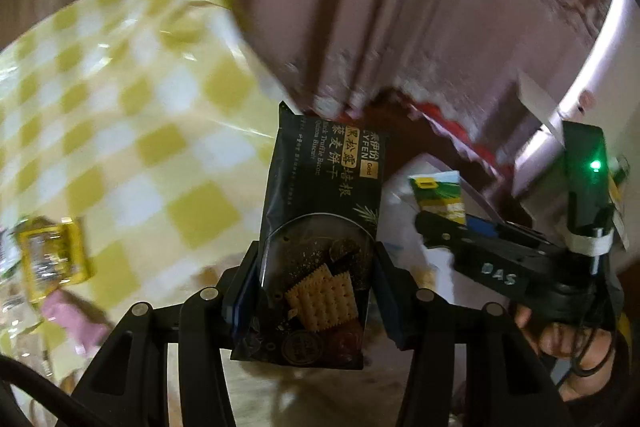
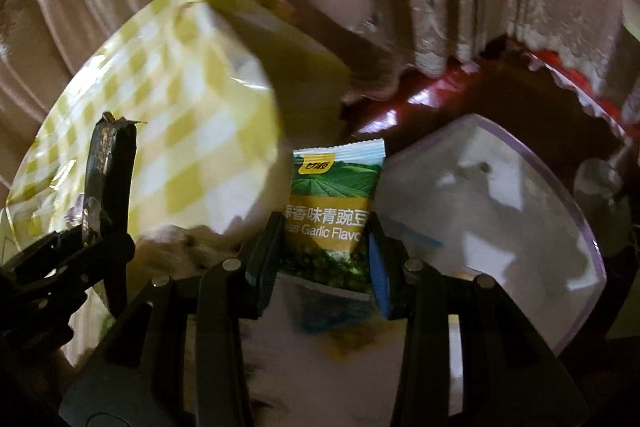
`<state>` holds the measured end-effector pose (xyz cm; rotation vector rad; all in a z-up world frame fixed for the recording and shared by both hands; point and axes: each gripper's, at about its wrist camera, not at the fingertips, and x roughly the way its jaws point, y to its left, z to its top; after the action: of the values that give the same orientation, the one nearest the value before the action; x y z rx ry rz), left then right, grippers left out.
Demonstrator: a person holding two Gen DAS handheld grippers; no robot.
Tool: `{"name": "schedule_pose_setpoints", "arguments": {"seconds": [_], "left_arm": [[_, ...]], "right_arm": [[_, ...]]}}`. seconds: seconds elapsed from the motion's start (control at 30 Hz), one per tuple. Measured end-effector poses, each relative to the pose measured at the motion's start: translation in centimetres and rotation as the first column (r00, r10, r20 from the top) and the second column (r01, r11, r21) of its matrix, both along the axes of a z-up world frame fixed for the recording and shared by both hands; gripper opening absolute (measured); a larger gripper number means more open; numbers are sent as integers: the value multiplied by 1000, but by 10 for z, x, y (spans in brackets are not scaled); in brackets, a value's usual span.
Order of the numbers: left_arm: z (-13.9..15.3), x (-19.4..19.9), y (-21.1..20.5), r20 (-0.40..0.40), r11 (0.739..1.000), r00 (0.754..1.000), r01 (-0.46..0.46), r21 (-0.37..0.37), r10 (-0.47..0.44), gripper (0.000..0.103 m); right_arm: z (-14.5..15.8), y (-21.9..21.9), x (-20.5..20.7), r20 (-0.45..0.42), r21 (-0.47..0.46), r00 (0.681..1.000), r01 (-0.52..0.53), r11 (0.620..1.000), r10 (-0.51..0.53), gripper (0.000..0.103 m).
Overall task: Organize snacks
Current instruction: 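Carry the cracker package and pea bag to the white bin and open both tools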
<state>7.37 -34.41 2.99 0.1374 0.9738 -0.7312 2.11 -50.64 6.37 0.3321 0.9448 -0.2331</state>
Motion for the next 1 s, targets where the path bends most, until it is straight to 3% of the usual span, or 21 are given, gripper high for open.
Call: {"name": "schedule_pose_setpoints", "arguments": {"seconds": [0.27,0.6,0.67,0.73,1.0], "left_arm": [[-32,-8,-55,-123,988,986,125,89,-114,52],[-53,-5,-67,-192,981,976,130,142,-102,53],[-53,-5,-66,-195,983,976,127,136,-99,55],[-53,-3,-64,-191,984,977,123,131,-97,58],[-40,0,-35,-173,996,984,55,69,-42,65]], "right_arm": [[-33,-33,-21,-89,-20,995,43,999,-45,43],[-55,-42,-31,-172,-32,984,42,999,-47,47],[-54,-41,-30,-174,-32,984,40,999,-45,52],[-50,-40,-29,-171,-44,984,38,998,-45,65],[-36,-23,-22,-148,-105,989,3,994,-19,84]]}}
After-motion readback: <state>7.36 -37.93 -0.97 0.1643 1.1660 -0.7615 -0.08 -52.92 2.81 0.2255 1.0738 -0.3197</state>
